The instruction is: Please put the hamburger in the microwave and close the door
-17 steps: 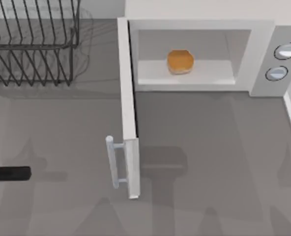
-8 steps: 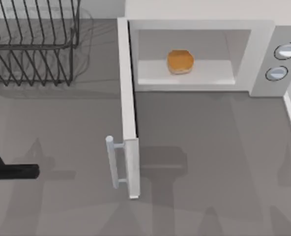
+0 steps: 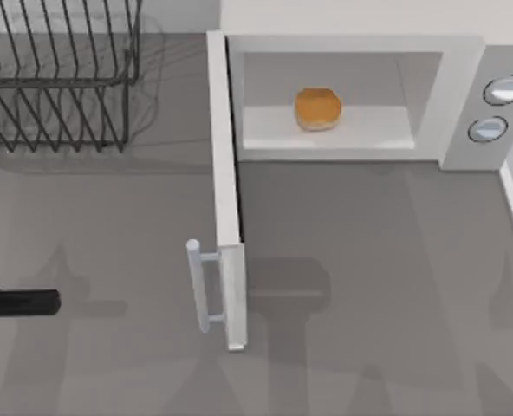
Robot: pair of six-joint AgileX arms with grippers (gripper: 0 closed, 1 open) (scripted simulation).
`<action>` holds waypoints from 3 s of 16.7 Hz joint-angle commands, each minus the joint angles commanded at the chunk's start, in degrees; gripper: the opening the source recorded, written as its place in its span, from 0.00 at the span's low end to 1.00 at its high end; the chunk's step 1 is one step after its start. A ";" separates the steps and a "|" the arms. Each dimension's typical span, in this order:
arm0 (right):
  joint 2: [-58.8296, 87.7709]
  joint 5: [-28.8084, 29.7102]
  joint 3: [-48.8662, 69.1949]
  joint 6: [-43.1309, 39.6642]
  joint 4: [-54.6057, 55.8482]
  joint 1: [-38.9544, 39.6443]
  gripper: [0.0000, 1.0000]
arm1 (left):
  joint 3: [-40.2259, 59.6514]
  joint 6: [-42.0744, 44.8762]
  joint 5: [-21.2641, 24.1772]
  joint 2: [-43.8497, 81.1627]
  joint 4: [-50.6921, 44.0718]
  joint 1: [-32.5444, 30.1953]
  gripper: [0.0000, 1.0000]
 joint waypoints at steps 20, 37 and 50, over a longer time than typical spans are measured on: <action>0.00 0.00 0.00 0.00 0.00 0.00 1.00 | 38.11 -23.15 -0.09 42.16 -40.61 -12.14 0.00; 0.00 0.00 0.00 0.00 0.00 0.00 1.00 | 34.59 -26.87 0.60 52.70 -31.94 -12.00 0.00; 0.00 0.00 0.00 0.00 0.00 0.00 1.00 | 27.70 -27.85 0.10 58.82 -21.00 -14.24 0.00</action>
